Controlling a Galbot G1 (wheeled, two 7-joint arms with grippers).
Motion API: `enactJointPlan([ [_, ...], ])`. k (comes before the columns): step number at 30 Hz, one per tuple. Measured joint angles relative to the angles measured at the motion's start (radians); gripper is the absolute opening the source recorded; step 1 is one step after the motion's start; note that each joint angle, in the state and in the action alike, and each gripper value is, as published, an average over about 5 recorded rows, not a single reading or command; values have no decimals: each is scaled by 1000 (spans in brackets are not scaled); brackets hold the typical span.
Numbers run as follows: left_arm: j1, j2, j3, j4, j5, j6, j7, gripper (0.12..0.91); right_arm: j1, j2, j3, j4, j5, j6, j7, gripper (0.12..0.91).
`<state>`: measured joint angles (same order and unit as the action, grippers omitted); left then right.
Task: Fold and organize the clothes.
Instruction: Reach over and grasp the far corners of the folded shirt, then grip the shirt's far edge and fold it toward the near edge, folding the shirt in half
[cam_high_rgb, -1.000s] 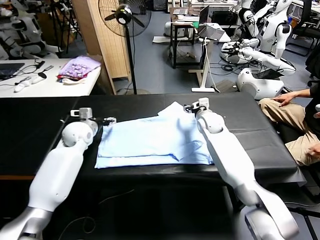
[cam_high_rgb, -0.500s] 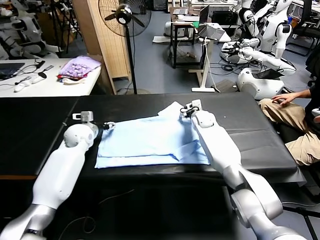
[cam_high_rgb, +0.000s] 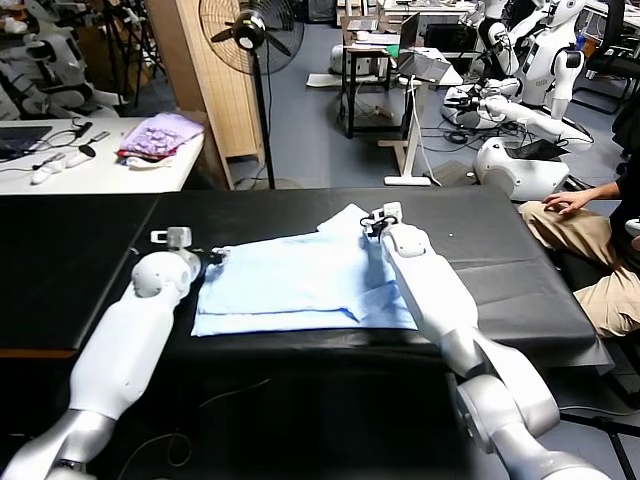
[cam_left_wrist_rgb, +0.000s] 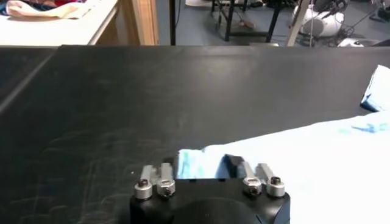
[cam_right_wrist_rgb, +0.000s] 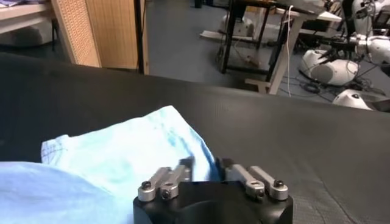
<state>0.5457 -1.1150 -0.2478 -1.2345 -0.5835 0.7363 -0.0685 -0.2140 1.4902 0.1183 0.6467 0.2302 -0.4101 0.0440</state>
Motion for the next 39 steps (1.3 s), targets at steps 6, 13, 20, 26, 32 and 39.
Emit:
enactJointPlan([
  [6, 15, -6, -6, -11, 37, -1, 30, 129, -48, -16, 16, 70, -33, 23, 3, 121],
  [13, 37, -2, -32, -57, 50, -17, 28, 128, -129, -54, 34, 243, 35, 20, 3, 121],
  [20, 77, 24, -60, -153, 12, -36, 21, 128, -205, -117, 50, 463, 134, -40, 12, 121],
  [26, 133, 53, -88, -272, -11, -44, -7, 128, -276, -179, 68, 633, 200, -114, 29, 121],
  [32, 192, 80, -110, -375, 8, -21, -24, 128, -358, -252, 97, 786, 279, -188, 64, 121],
  [39, 245, 88, -114, -428, 42, -8, -24, 128, -464, -329, 114, 929, 339, -275, 92, 121],
])
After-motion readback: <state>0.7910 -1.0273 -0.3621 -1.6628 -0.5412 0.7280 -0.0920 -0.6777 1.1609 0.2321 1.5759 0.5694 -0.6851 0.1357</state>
